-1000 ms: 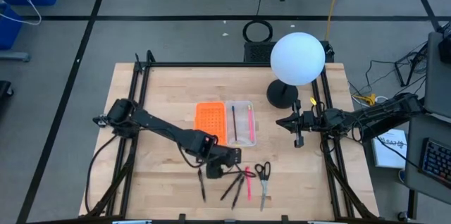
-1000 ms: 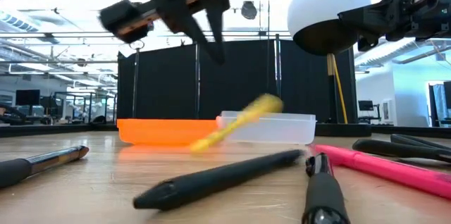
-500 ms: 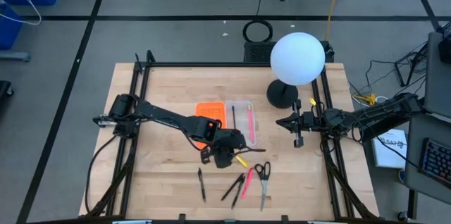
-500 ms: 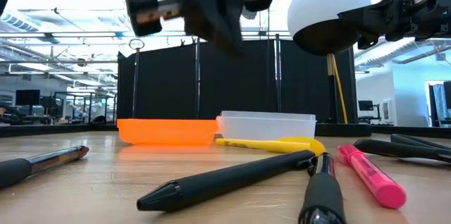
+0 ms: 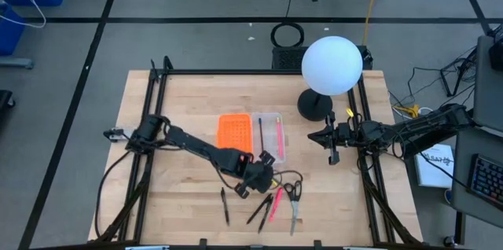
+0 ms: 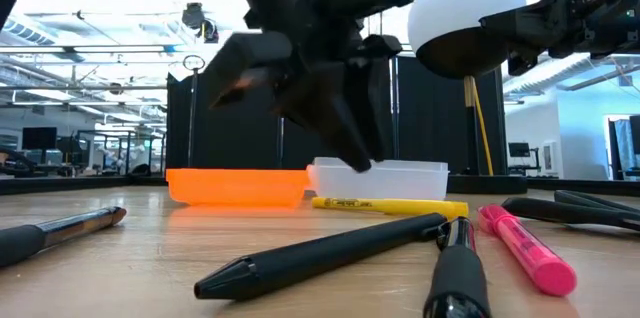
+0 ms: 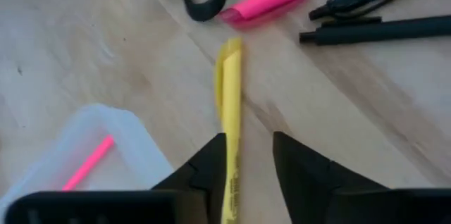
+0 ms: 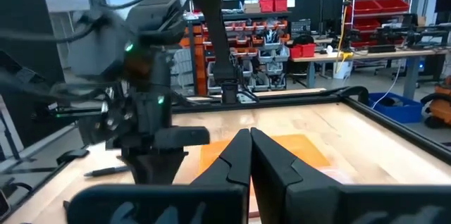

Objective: Pick & place school supplies into a supply box
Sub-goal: Put the yellow pen into the orange supply box

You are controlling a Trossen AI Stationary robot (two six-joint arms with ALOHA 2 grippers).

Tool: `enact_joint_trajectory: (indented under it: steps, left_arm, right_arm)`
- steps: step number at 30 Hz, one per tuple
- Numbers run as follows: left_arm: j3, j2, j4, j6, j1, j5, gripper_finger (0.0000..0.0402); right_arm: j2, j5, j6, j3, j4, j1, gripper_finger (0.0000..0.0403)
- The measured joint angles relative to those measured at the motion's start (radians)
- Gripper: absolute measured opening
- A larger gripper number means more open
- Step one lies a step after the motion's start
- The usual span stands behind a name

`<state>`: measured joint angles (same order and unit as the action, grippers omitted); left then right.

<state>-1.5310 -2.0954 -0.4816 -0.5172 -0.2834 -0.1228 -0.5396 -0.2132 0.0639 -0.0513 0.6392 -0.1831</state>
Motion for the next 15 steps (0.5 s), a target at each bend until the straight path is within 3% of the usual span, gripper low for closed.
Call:
enact_joint_trajectory:
  steps: [7,15]
  left_arm:
    - [0.000,-0.001,0.015,0.000,-0.013,-0.053,0.0174]
    - [-0.001,-0.044,0.037,0.012,0.022,0.037,0.0166]
  right_arm:
    - [0.000,0.000,-0.026,0.000,0.004,0.000,0.0000]
    - [0.000,-0.001,-0.053,0.000,0.007,0.000,0.0000]
